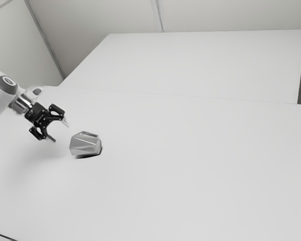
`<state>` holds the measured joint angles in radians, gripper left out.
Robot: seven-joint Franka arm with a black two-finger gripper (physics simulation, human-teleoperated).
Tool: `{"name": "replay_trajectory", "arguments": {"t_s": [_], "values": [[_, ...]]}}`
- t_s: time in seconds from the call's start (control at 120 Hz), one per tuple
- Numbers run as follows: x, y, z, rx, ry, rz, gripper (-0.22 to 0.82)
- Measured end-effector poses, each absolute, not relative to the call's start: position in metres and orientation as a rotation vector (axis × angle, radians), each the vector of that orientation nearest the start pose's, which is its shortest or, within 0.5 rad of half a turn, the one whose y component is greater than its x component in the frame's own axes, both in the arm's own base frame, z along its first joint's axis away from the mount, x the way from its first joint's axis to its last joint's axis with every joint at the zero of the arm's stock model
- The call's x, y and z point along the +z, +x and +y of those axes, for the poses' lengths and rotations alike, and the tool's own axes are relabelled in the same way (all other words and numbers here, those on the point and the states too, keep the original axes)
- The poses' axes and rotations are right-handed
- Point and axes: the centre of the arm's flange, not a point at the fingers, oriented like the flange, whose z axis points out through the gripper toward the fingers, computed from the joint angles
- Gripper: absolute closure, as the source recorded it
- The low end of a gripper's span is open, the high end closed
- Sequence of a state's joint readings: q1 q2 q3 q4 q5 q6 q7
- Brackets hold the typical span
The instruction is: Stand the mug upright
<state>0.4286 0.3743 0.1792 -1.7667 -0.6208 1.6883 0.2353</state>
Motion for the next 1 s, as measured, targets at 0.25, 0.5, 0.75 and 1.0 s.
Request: {"name": "replay_trajectory", "arguments": {"t_s": [0.25,0.5,0.75,1.0], "values": [[0.301,0.542,0.284,-0.167,2.248,0.687,0.00],[0.281,0.551,0.269,-0.133,2.180,0.651,0.00],[0.279,0.556,0.260,-0.112,2.171,0.613,0.52],[0.284,0.566,0.247,-0.098,2.179,0.565,0.71]]}}
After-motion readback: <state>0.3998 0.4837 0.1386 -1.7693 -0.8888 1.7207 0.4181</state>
